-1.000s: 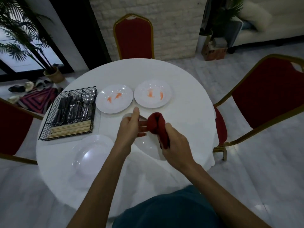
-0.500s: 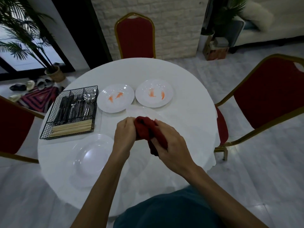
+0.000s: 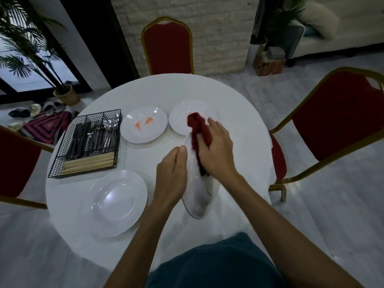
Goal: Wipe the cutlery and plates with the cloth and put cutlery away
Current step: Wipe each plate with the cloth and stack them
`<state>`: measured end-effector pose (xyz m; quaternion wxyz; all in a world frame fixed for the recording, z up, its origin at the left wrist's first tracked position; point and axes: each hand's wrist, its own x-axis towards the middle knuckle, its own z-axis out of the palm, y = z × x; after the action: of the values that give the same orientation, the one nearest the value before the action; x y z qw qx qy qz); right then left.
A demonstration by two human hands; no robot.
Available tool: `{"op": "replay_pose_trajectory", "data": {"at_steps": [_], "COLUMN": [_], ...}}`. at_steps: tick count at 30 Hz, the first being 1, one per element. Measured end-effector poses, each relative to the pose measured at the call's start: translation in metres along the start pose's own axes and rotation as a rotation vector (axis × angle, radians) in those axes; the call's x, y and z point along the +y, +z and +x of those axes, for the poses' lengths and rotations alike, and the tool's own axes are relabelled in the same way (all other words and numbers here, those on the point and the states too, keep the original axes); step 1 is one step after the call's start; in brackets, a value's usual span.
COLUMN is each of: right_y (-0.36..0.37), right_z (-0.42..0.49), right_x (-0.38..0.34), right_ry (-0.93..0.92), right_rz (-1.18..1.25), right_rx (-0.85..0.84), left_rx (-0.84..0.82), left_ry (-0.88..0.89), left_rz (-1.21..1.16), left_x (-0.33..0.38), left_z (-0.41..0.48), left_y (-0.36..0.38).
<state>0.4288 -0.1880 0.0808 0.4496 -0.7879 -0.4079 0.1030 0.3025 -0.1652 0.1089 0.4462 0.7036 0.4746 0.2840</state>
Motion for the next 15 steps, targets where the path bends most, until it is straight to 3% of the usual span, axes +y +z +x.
{"op": "replay_pose_trajectory", "data": {"at_steps": [3, 6, 8, 12, 15], "right_y": [-0.008, -0.018, -0.021, -0.017, -0.012], "right_z": [0.025, 0.018, -0.002, -0.053, -0.072], "right_x": [0.022, 0.048, 0.056, 0.034, 0.016], "right_ry": [0.250, 0.316, 0.253, -0.052, -0.256], "right_rz": [-0.016, 0.010, 0.031, 0.154, 0.013], "right_rx": [-0.217, -0.353, -0.361, -0.289, -0.253], "left_rx": [0.120, 0.260, 0.350, 0.433, 0.432], "left_ry": [-0.183, -0.363, -0.457, -0.582, -0.620], "left_rz": [-0.251, -0.527, -0.650, -0.743, -0.744], "left_x": [-0.006, -0.010, -0.010, -0.014, -0.015], "left_z": [0.005, 0.019, 0.025, 0.027, 0.026], "left_y": [-0.010, -0.029, -0.042, -0.057, -0.058]}}
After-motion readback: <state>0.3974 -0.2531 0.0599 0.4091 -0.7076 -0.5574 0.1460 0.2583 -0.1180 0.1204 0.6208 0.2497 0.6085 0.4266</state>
